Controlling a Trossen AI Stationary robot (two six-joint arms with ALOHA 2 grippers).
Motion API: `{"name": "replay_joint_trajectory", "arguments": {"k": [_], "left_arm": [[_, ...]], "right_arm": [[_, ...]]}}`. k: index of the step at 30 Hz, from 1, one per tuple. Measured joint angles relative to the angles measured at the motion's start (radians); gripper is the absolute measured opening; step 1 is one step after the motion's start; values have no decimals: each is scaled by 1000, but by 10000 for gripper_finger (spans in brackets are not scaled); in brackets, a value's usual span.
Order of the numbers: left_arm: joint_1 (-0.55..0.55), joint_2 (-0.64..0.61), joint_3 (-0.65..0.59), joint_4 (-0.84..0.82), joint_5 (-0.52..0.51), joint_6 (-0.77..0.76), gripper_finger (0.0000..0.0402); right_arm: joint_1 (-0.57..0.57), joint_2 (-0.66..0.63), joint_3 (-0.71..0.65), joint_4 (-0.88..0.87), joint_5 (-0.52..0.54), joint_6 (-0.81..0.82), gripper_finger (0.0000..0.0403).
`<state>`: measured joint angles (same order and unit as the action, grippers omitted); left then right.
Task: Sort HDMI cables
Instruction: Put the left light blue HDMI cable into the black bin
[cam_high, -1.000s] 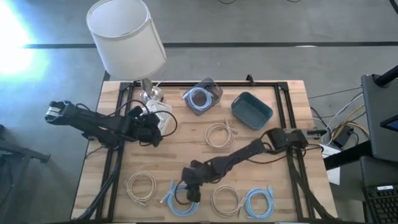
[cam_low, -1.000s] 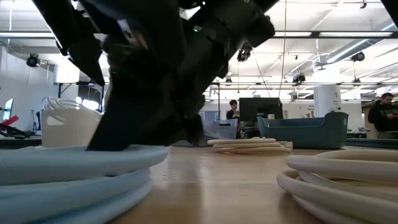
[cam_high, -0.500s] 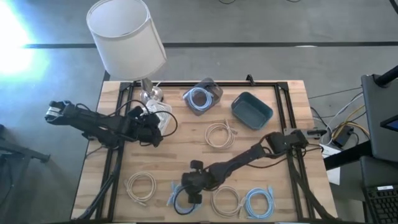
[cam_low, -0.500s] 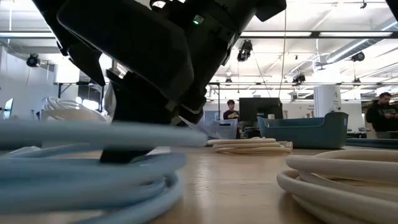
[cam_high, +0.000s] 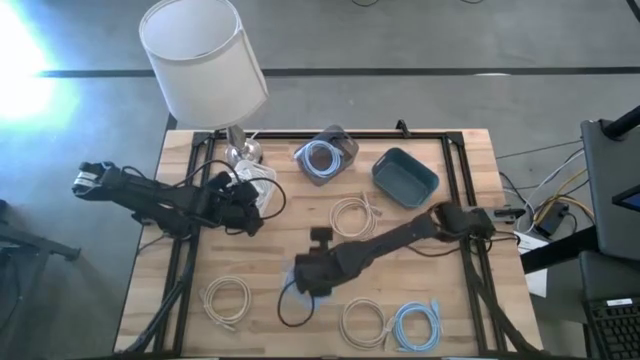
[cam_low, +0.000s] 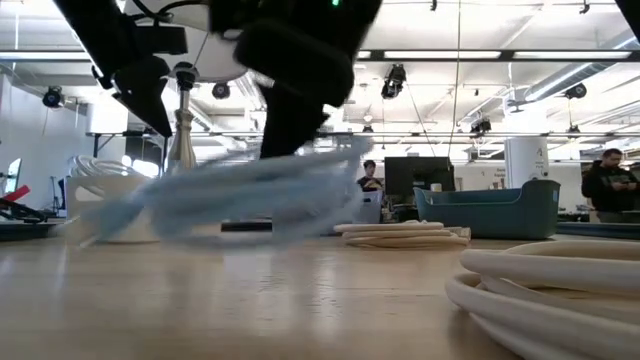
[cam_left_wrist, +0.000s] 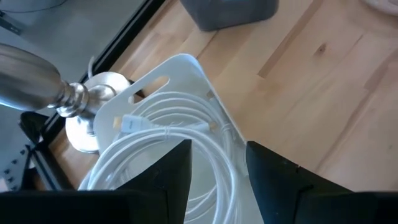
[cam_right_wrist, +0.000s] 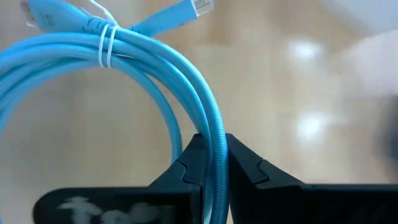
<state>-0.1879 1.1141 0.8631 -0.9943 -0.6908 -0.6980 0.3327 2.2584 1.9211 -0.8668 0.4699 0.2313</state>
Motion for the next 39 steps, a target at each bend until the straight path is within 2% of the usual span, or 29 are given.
{"name": "replay_joint_trajectory", "arguments": {"k": [5,11,17,21,24,28,31,39], "left_arm": [[0,0,0,21,2,-2,156],[-1,0,0,52,5,-2,156],[-3,0,0,56,29,-5,156],[-4,0,0,63,29,-8,156],[-4,0,0,70,29,-8,156],[-5,0,0,70,29,-9,156],[-5,0,0,71,29,-9,156],[-5,0,0,77,23,-9,156]], "right_arm": [[-48,-97,33,-74,113,-118,25],[-168,-265,-39,-57,221,-226,25],[-297,-426,-183,44,222,-350,25],[-405,-498,-294,190,218,-448,25],[-500,-537,-395,394,149,-579,25],[-646,-548,-520,650,-116,-682,25],[-744,-540,-587,746,-271,-724,25],[-872,-505,-677,870,-307,-688,25]]}}
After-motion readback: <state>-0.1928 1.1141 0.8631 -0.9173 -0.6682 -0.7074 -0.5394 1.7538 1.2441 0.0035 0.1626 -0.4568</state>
